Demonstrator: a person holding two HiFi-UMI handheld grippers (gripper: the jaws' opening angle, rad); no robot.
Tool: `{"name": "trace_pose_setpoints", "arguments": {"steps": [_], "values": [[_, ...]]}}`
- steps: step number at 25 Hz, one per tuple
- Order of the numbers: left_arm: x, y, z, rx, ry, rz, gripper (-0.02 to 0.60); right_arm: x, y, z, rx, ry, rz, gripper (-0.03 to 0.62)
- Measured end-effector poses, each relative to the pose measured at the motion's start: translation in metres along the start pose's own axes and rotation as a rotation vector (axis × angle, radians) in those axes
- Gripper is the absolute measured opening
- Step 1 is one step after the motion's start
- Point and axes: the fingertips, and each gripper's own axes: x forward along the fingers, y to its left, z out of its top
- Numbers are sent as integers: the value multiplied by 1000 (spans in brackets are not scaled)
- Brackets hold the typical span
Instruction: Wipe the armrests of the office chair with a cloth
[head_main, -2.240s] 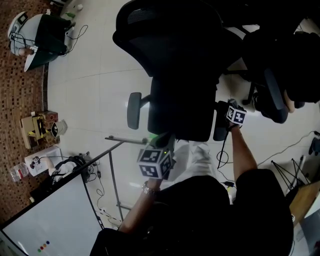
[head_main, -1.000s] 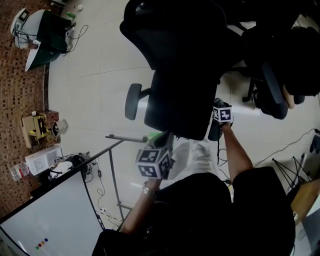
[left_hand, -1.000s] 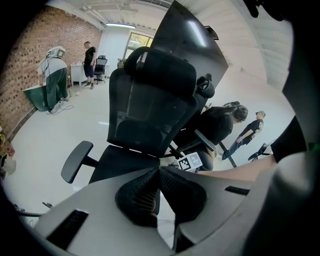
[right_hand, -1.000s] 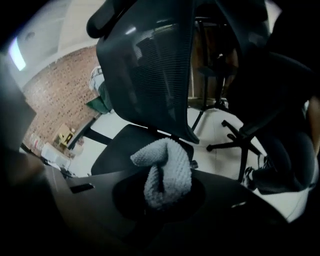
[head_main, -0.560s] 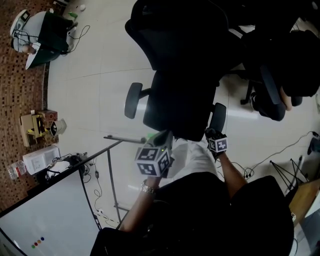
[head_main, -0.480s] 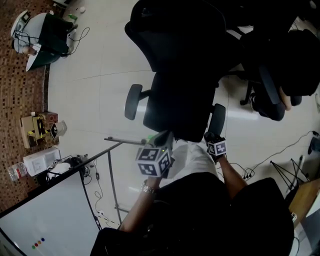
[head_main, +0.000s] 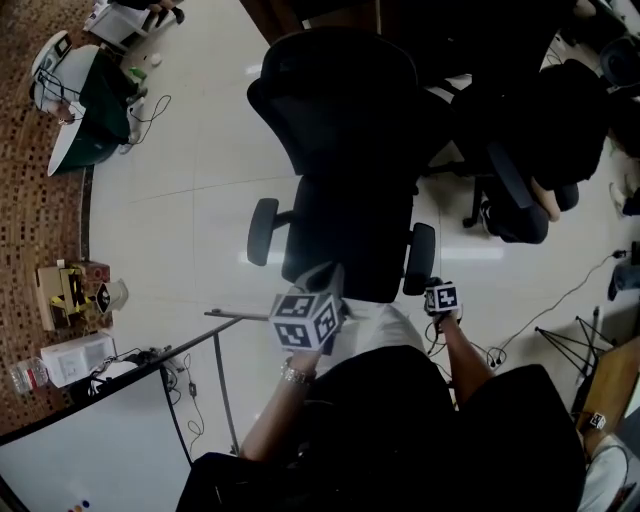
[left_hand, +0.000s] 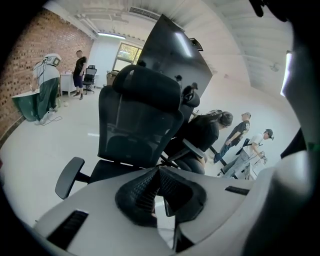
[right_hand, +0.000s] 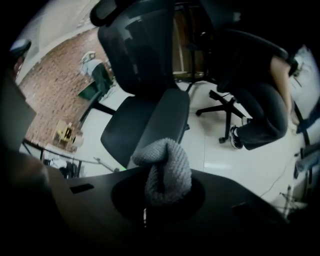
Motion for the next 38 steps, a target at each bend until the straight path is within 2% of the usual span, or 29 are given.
{"name": "trace_pose_setpoints", "arguments": {"steps": [3,5,7,11,15,18,21,27,35,38], "values": [[-10,7,10,8,-31,-17,-5,-45,14,51,162,-155,16,20],[-15,15,17,16,-50,-20,-5,-78,46,93,178,-244,38,20],[-21,23,21,24,-63,-20,-5,-111,92,131,130,-299,60,20],[-36,38,27,30,-95,-15,-5,-188,204,201,-48,-442,148,20],[-50,49,35,46,-118,-17,-5,-267,292,248,-152,-604,195,20],[-59,54,40,66,-131,-16,-5,-309,337,251,-191,-678,171,20],[-69,54,36,70,-142,-24,-5,-330,365,229,-190,-718,135,20],[-74,31,31,72,-162,-83,-5,-327,372,192,-187,-718,88,20],[-89,31,58,130,-209,-59,-5,-346,398,214,-246,-804,121,20],[-87,33,57,138,-206,-42,-5,-349,402,217,-263,-809,146,20]]}}
